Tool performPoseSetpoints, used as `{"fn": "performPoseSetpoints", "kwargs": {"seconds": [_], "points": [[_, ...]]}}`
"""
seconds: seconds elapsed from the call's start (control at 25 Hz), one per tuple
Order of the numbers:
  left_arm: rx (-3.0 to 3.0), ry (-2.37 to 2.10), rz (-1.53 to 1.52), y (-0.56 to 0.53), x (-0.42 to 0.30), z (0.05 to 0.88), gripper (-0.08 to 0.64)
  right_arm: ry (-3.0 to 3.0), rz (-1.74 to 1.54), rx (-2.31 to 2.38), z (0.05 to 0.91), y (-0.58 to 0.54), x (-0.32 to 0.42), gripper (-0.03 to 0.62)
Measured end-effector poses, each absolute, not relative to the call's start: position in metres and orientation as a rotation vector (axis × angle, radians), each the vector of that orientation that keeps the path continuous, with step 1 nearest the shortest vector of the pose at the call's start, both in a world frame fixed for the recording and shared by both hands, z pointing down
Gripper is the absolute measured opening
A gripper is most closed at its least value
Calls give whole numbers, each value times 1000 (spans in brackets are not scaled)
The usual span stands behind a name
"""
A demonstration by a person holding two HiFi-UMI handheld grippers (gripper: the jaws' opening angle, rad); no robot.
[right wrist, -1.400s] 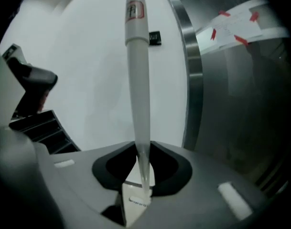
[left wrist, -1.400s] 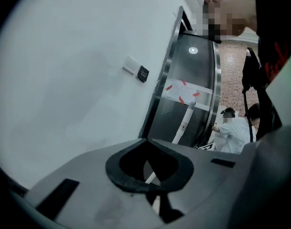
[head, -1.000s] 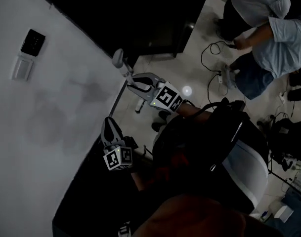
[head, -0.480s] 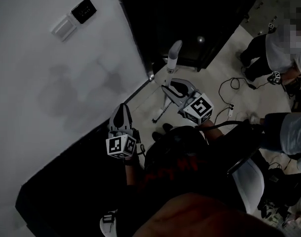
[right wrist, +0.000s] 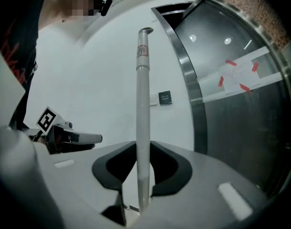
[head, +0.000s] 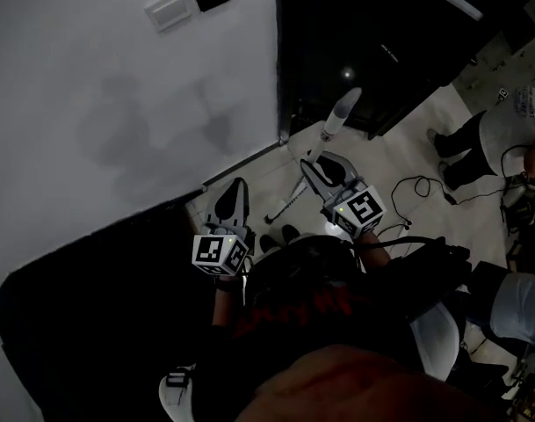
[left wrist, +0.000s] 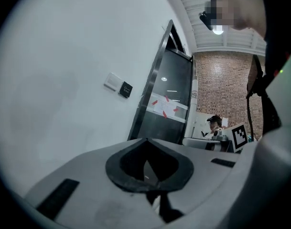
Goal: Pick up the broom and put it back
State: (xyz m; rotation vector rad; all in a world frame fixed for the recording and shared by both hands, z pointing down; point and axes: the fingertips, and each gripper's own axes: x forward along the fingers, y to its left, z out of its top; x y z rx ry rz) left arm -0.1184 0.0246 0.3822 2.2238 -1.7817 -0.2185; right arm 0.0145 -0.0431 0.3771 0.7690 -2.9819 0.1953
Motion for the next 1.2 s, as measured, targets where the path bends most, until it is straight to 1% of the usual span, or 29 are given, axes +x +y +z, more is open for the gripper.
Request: {"fn": "performPoseSetpoints", "kwargs": {"seconds": [0.28, 0.68, 0.8, 1.04, 1.2], "points": [[2164, -1828, -219, 22, -139, 395, 5, -2953, 275, 720, 388, -56, -10, 89], [2039, -1919, -240, 36, -148, 396, 5, -2933, 281, 622, 405, -53, -22, 89], [1997, -1945, -207, 38, -149, 398, 5, -2897, 297, 620, 434, -57, -21, 89], [1887, -2001, -108, 56, -152, 415, 5, -2768, 442, 628, 513, -54, -17, 91], [1814, -2006, -75, 47, -157, 436, 5, -2688, 447, 611, 581, -74, -23, 91]]}}
